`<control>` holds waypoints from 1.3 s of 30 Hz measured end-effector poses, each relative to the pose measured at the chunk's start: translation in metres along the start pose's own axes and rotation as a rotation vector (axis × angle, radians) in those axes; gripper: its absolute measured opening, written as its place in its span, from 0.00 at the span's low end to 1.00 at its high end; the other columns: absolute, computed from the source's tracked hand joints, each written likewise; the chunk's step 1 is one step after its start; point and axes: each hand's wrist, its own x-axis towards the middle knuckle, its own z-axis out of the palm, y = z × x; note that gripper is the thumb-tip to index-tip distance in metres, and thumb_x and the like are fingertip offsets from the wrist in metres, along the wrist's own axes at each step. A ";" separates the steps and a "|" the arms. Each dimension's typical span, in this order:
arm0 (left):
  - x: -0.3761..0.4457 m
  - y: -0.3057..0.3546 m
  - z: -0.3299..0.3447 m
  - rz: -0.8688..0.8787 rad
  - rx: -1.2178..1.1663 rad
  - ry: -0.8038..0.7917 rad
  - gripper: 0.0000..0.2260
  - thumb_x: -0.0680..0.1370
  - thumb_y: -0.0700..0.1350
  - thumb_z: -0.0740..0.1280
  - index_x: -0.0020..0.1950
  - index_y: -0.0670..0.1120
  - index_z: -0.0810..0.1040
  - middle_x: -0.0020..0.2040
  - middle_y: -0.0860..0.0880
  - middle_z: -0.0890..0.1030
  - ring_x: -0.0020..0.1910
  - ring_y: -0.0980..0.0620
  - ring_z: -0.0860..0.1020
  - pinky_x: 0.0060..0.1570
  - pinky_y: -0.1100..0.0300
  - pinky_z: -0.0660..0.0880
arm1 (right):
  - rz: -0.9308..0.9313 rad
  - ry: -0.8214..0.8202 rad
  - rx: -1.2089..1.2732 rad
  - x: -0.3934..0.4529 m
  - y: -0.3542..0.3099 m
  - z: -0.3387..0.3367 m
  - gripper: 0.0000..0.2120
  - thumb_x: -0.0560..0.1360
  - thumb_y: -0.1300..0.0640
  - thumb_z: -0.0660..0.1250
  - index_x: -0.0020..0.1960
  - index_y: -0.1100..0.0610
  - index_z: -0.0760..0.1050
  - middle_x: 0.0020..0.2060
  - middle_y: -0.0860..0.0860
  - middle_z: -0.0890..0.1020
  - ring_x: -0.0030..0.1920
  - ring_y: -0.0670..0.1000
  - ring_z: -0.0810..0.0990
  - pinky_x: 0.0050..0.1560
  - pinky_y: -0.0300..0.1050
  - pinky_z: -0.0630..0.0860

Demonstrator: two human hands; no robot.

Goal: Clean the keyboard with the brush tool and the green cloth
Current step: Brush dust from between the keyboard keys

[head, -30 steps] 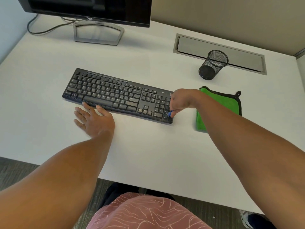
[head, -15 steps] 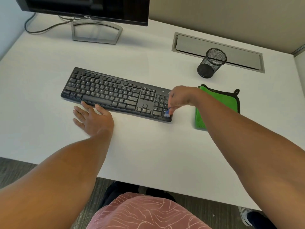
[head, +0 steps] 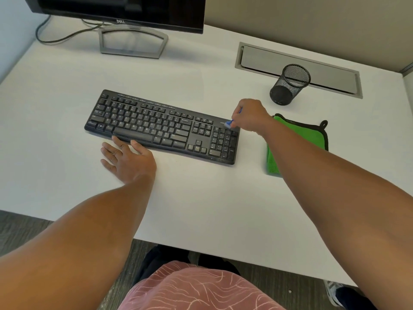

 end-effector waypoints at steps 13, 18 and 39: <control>0.001 -0.001 0.001 -0.001 -0.007 0.009 0.29 0.84 0.57 0.42 0.83 0.47 0.47 0.83 0.43 0.47 0.82 0.47 0.44 0.79 0.46 0.39 | -0.120 -0.113 0.018 -0.006 -0.021 0.014 0.03 0.74 0.65 0.68 0.41 0.60 0.77 0.48 0.55 0.82 0.45 0.52 0.78 0.34 0.39 0.71; 0.000 0.000 0.000 0.001 -0.004 0.010 0.29 0.84 0.57 0.42 0.83 0.47 0.47 0.83 0.43 0.47 0.82 0.47 0.43 0.79 0.46 0.39 | -0.132 -0.462 -0.083 -0.009 -0.027 0.017 0.12 0.69 0.61 0.75 0.51 0.62 0.80 0.47 0.54 0.85 0.52 0.53 0.82 0.57 0.50 0.78; -0.001 0.000 0.000 -0.003 -0.003 0.000 0.28 0.84 0.56 0.42 0.83 0.47 0.46 0.83 0.43 0.47 0.82 0.46 0.43 0.79 0.47 0.38 | -0.418 -0.485 -0.422 -0.021 -0.028 0.030 0.05 0.75 0.64 0.63 0.45 0.62 0.78 0.45 0.48 0.83 0.44 0.46 0.78 0.45 0.47 0.76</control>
